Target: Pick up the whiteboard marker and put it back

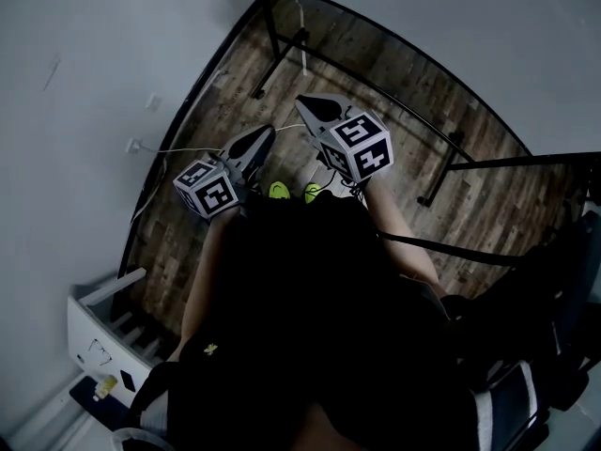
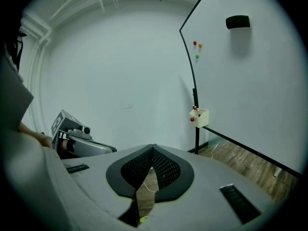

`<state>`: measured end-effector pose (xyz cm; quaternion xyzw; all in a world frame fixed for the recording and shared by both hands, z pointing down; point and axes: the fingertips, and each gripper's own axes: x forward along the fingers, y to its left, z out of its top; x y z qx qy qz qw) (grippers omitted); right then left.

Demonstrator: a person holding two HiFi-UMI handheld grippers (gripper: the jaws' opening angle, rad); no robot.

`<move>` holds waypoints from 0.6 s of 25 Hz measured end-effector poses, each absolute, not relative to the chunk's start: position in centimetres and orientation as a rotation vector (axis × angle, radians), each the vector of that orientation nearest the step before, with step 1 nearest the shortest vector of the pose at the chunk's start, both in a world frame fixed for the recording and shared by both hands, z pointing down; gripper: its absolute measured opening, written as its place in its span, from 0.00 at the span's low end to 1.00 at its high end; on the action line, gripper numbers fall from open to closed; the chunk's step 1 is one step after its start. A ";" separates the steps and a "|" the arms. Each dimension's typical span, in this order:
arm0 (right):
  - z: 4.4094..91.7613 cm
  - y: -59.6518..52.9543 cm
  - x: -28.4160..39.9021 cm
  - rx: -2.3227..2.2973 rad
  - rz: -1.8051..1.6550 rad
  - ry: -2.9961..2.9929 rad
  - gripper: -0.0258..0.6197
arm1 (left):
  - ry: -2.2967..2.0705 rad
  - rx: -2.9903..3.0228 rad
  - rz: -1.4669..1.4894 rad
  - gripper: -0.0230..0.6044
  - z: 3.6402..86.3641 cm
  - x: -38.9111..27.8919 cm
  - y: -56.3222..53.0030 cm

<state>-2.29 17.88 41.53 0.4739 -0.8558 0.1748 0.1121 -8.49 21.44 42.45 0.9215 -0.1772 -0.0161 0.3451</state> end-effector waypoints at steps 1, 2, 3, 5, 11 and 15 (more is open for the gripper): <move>41.6 18.1 -2.6 1.387 0.510 -2.512 0.05 | -0.456 2.393 -0.041 0.06 42.5 -8.7 21.6; 41.6 18.2 -2.9 1.382 0.506 -2.514 0.05 | -0.454 2.393 -0.040 0.06 42.5 -8.8 21.7; 41.6 18.3 -3.1 1.378 0.502 -2.514 0.05 | -0.453 2.393 -0.041 0.06 42.5 -9.0 21.8; 41.4 18.6 -3.4 1.372 0.496 -2.507 0.05 | -0.452 2.396 -0.046 0.06 42.3 -9.2 21.8; 40.8 19.3 -4.2 1.373 0.462 -2.504 0.05 | -0.439 2.407 -0.056 0.06 41.8 -9.7 22.5; 40.8 19.8 -4.6 1.373 0.459 -2.506 0.05 | -0.438 2.409 -0.050 0.06 41.7 -9.8 22.8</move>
